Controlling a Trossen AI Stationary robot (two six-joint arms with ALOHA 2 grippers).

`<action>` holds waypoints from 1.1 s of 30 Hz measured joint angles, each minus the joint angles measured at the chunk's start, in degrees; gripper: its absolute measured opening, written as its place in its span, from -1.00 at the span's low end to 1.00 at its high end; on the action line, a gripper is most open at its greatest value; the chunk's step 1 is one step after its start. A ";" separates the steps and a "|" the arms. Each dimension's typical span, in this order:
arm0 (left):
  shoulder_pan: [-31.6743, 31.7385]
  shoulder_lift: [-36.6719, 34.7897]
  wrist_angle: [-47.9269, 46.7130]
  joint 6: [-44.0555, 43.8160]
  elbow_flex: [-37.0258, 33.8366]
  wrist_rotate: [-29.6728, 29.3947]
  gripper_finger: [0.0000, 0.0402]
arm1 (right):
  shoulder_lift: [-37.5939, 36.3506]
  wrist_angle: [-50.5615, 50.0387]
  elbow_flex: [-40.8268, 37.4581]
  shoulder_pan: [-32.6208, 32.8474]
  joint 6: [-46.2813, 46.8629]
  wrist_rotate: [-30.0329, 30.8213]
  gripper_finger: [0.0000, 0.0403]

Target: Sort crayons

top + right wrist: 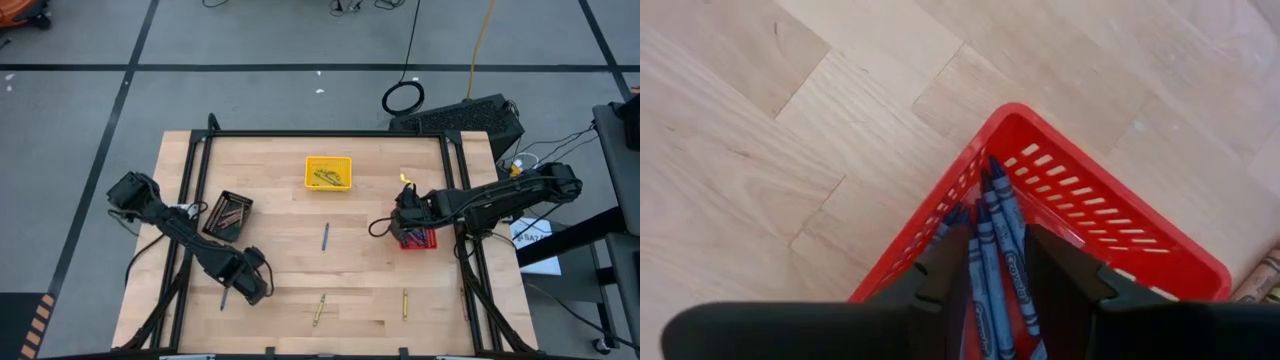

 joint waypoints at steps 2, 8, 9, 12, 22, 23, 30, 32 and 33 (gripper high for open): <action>1.06 -1.17 -0.11 2.77 0.03 -0.01 -0.99 | -0.02 0.22 0.00 0.00 0.09 0.00 -0.56; 6.29 -4.69 -1.71 13.17 0.10 -1.13 -1.00 | -0.01 2.20 0.00 0.00 0.15 -0.01 -0.56; 7.48 -5.23 -2.20 15.47 0.12 -1.33 -1.00 | -0.02 2.81 0.00 0.00 0.19 -0.01 -0.56; 11.49 -7.11 -3.28 21.78 0.12 -2.20 -1.00 | -0.01 4.64 0.00 0.00 1.00 -0.01 -0.56; 26.94 -10.14 -2.70 47.42 0.12 -6.52 -1.00 | -0.02 6.00 0.00 0.00 4.17 -0.10 -0.56; 28.51 -10.10 -2.58 50.23 0.12 -6.89 -1.00 | -0.02 6.00 0.00 0.00 4.17 -0.17 -0.56; 38.14 -10.08 6.46 65.99 0.22 -7.95 -1.00 | -0.02 6.00 0.00 0.00 4.26 -0.22 -0.56; 40.52 -10.08 7.65 69.18 1.14 -7.72 -1.00 | -0.02 6.28 0.00 0.00 4.26 -0.22 -0.56; 41.64 -10.08 7.76 70.37 1.90 -7.72 -1.00 | -0.02 6.47 0.00 -0.02 4.26 -0.22 -0.56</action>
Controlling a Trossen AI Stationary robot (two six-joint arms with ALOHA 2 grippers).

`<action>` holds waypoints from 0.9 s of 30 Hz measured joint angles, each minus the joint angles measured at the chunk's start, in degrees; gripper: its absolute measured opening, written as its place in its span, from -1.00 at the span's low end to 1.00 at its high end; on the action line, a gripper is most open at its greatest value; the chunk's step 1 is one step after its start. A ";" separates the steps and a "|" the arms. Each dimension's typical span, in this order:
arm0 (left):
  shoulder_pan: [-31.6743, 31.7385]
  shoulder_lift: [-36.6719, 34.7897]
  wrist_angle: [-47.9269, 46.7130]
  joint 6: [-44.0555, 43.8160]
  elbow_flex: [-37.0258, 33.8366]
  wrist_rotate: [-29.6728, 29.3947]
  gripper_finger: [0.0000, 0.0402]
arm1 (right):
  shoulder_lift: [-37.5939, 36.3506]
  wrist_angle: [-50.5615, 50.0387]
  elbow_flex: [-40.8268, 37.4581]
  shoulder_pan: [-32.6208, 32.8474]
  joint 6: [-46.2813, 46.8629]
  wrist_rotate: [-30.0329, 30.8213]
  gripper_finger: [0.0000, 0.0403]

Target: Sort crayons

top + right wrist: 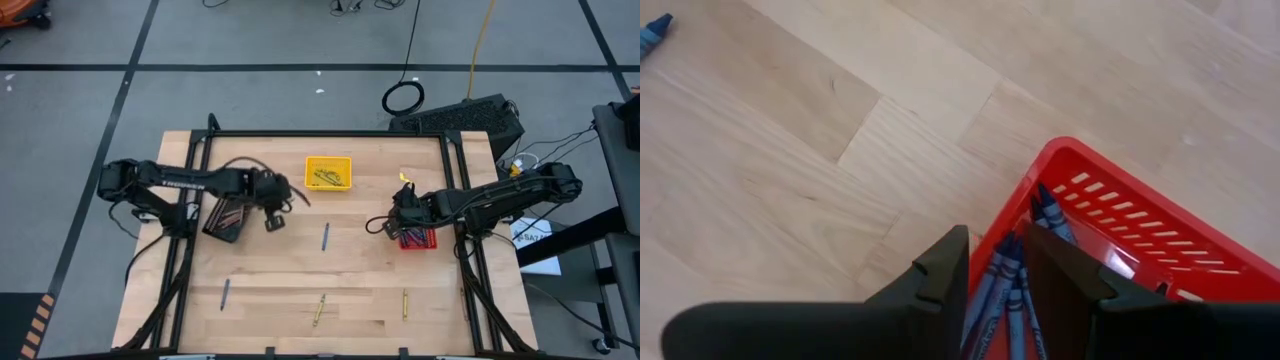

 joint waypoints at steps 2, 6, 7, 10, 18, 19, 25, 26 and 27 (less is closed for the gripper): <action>2.04 0.00 0.45 2.08 1.55 0.00 -1.00 | 0.00 0.16 0.00 0.00 0.00 0.02 -0.56; 5.38 0.02 1.63 5.82 4.19 0.87 -1.00 | 0.00 0.16 0.00 -0.01 -0.07 0.04 -0.56; 6.18 0.12 1.88 6.93 5.00 1.76 -1.00 | 0.00 0.15 0.00 -0.01 -0.11 0.07 -0.56; 8.23 1.54 3.12 9.25 7.04 4.27 -1.00 | 0.00 0.19 0.00 -0.01 -0.17 0.24 -0.56; 12.93 7.17 7.06 15.53 10.64 6.61 -1.00 | 0.02 0.67 0.00 -0.05 -0.02 0.33 -0.56; 13.40 7.78 7.60 16.20 10.82 7.01 -1.00 | 0.02 0.96 0.00 -0.05 0.00 0.33 -0.56; 15.85 11.45 13.45 18.09 11.74 12.09 -1.00 | 0.01 2.52 0.00 -0.05 0.42 0.39 -0.56; 16.16 11.94 14.87 18.26 11.99 12.63 -1.00 | 0.02 2.52 0.00 -0.05 0.42 0.39 -0.56; 16.45 12.41 15.41 18.88 12.26 13.12 -1.00 | 0.02 2.58 0.00 -0.05 0.42 0.39 -0.56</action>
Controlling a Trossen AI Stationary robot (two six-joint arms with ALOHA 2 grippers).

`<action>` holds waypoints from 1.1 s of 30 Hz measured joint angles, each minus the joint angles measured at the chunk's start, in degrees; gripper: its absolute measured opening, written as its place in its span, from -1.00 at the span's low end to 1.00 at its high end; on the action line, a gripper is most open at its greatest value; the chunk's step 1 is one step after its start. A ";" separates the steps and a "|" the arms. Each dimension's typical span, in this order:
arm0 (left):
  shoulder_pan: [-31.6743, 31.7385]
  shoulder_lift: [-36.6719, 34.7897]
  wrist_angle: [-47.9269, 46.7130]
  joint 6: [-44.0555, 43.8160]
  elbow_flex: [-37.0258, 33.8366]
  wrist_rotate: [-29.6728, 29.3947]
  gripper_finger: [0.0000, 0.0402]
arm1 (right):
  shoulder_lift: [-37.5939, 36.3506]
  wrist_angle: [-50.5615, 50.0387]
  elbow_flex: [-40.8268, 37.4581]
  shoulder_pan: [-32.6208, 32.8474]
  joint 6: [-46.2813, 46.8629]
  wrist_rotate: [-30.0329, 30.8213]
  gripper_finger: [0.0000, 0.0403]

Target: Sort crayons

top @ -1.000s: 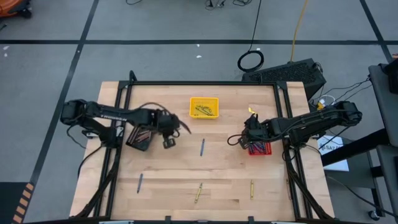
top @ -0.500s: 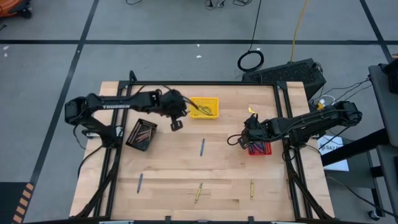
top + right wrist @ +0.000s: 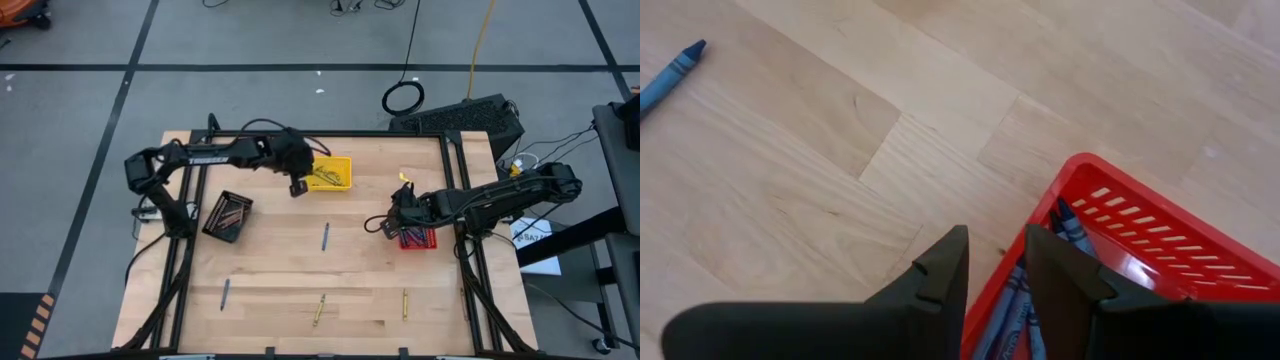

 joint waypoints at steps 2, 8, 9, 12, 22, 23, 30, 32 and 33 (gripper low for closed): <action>0.42 1.05 0.81 1.02 0.78 0.41 -1.00 | 0.00 0.17 0.00 0.00 0.02 0.02 -0.56; 1.32 3.31 1.17 3.13 3.61 0.71 -0.98 | 0.00 0.82 0.00 -0.02 0.24 0.02 -0.56; 1.46 3.61 1.13 3.24 3.81 0.72 -0.98 | 0.00 0.85 0.00 -0.02 0.24 0.02 -0.56; 1.94 5.39 1.06 3.53 4.77 2.01 -0.99 | 0.00 0.85 0.00 -0.02 0.24 0.03 -0.56; 2.76 11.24 0.94 3.53 6.84 4.63 -1.00 | 0.00 0.81 0.00 -0.01 0.20 0.02 -0.56; 2.76 11.29 0.99 3.53 6.86 4.31 -1.00 | 0.00 0.83 0.00 -0.02 0.17 0.02 -0.56; 2.72 11.30 0.73 3.26 6.86 4.08 -1.00 | 0.00 0.83 0.00 -0.02 0.02 0.07 -0.56; 2.71 11.30 0.41 3.24 6.86 4.05 -1.00 | 0.00 0.83 0.00 -0.02 0.02 0.11 -0.56; 2.61 11.30 -0.06 3.24 6.86 4.06 -1.00 | 0.00 0.83 0.00 0.00 0.02 0.13 -0.56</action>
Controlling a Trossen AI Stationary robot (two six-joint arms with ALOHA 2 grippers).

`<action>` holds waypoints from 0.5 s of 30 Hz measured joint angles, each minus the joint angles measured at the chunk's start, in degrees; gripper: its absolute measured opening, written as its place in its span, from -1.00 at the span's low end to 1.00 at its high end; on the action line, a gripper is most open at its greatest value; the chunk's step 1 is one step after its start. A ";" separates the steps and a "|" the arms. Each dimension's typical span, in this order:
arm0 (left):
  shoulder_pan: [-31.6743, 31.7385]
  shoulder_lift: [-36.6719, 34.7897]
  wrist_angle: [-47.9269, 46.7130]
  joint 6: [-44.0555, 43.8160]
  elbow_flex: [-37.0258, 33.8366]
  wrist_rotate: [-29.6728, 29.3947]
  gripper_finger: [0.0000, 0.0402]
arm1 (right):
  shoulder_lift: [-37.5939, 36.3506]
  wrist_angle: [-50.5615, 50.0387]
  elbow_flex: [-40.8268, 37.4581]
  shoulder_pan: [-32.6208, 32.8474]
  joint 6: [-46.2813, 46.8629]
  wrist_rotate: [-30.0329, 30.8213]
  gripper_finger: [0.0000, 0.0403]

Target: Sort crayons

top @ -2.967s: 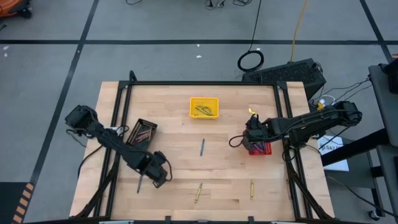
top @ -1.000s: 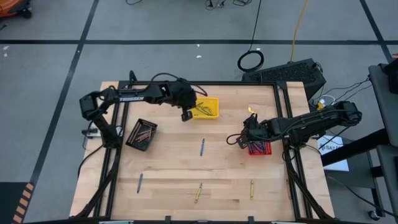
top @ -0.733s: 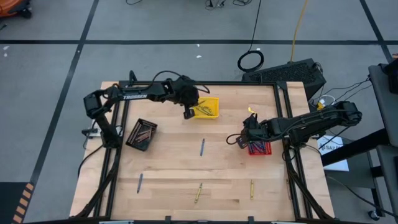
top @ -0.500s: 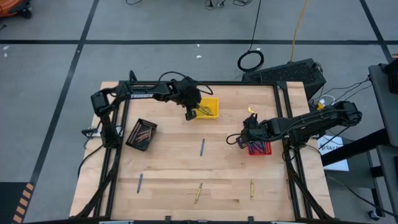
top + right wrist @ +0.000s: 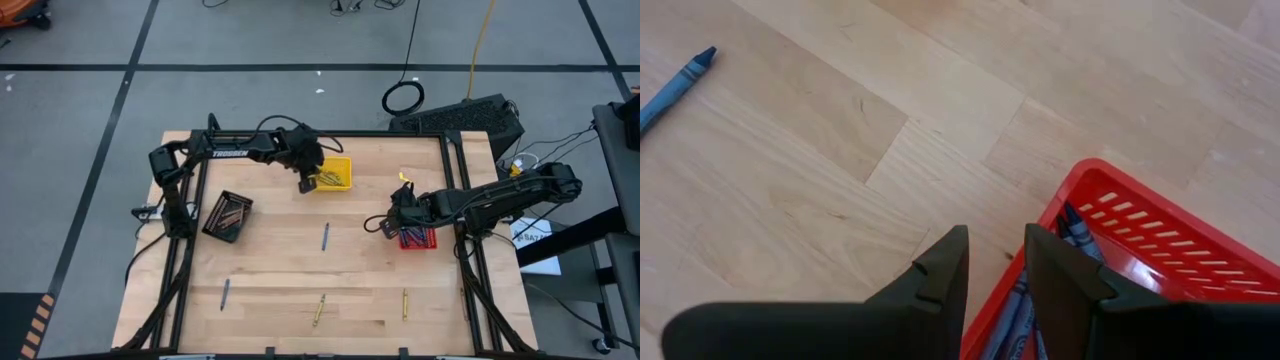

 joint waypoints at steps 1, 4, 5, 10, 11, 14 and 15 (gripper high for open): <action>0.00 0.00 -0.55 0.00 0.00 -0.01 -1.00 | 0.00 0.03 0.00 -0.02 -0.07 0.00 -0.56; 0.00 0.00 -6.16 0.31 1.59 -0.45 -1.00 | 0.00 1.20 0.00 -0.02 -1.17 0.07 -0.56; -0.02 0.00 -8.68 0.32 2.67 -1.17 -1.00 | 0.00 2.13 0.00 -0.02 -2.03 0.07 -0.56; -0.43 -0.30 -20.04 0.40 8.92 -7.44 -1.00 | 0.00 10.68 0.00 -0.02 -8.92 0.02 -0.56; -0.70 -0.82 -21.63 0.43 9.77 -7.92 -1.00 | 0.00 12.69 0.00 -0.02 -10.54 -0.02 -0.56; -2.26 -3.24 -25.86 1.29 11.42 -7.97 -1.00 | 0.00 19.04 0.00 -0.02 -15.55 -0.27 -0.56; -2.98 -4.16 -27.94 1.38 11.43 -8.00 -1.00 | 0.00 20.80 0.00 -0.02 -17.02 -0.34 -0.56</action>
